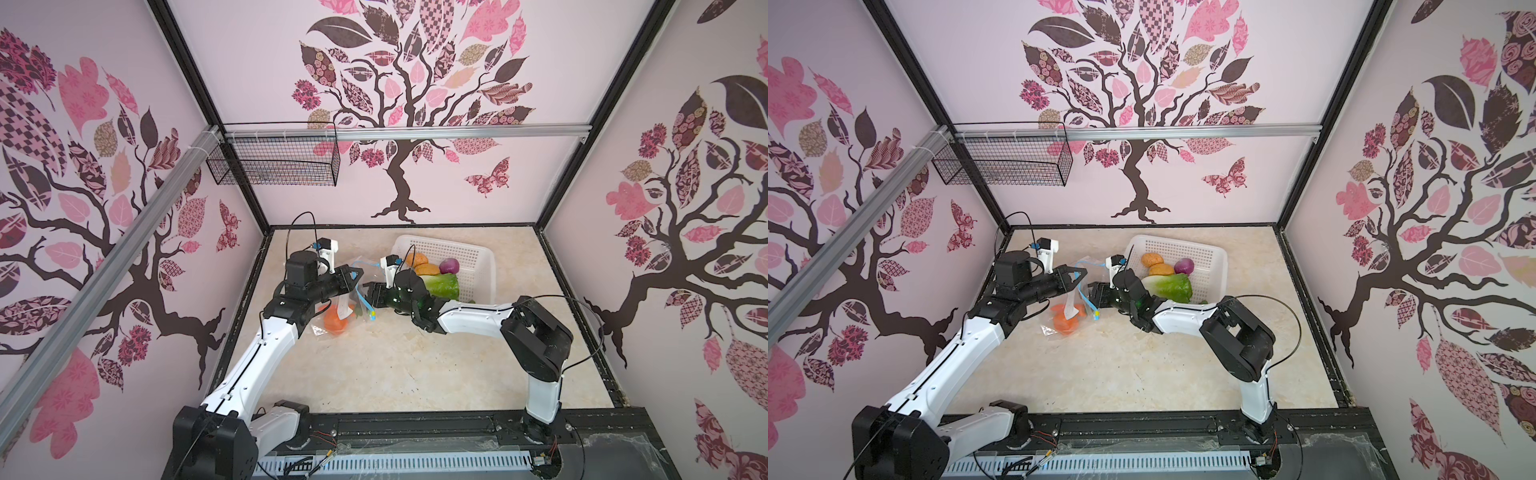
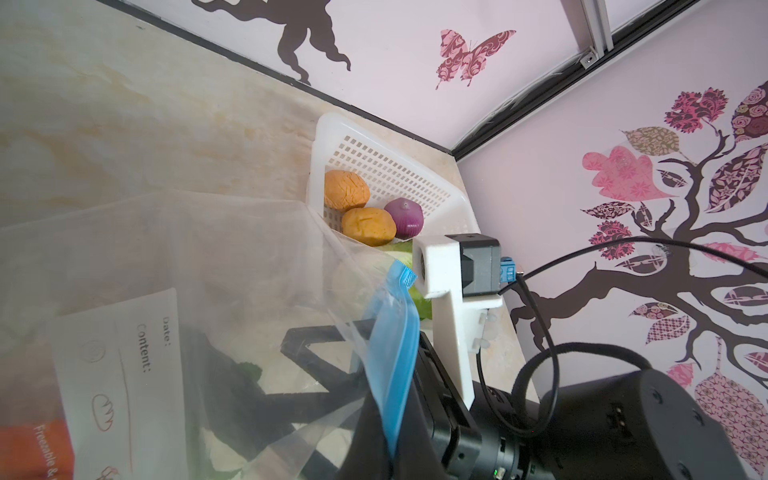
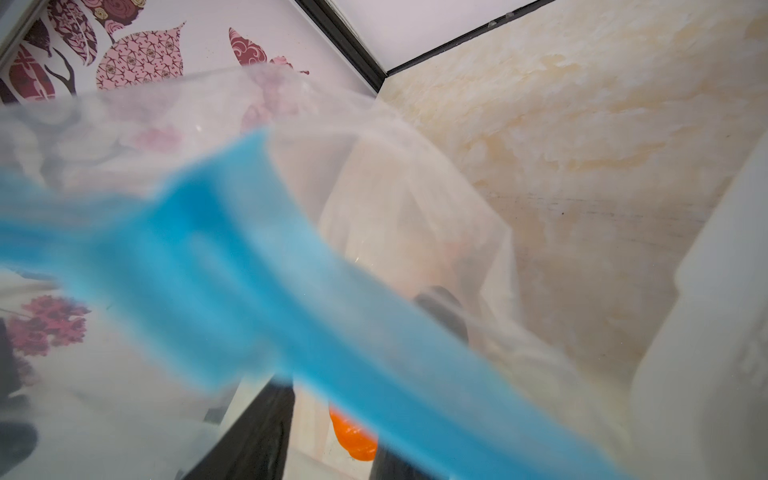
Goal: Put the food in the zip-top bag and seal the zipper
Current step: 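Open the right gripper inside the bag to drop the cucumber, then move the right gripper to the basket and grasp the bread roll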
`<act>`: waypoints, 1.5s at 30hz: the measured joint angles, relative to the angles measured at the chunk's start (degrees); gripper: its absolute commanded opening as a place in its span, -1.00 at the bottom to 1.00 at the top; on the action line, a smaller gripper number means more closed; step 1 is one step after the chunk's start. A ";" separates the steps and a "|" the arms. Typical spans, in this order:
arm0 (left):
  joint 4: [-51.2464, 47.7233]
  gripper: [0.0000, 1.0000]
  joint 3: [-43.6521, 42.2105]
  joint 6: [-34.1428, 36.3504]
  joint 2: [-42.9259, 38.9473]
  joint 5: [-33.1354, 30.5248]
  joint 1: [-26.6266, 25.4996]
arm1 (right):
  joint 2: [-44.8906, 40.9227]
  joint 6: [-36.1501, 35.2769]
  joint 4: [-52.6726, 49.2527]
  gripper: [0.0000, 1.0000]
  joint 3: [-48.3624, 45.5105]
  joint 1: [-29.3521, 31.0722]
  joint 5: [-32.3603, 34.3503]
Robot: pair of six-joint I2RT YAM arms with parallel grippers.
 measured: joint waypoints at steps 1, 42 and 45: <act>0.00 -1.00 0.00 0.00 0.00 -0.04 0.04 | -0.26 -0.37 -0.20 0.29 -0.13 0.00 -0.15; -0.48 -1.00 0.00 1.42 -0.07 -3.85 0.37 | 2.54 -30.05 -42.64 0.78 22.91 -15.85 14.19; -0.50 -1.00 0.00 1.44 -0.17 -3.87 0.37 | 6.43 -30.71 -44.89 0.80 26.27 -16.98 15.13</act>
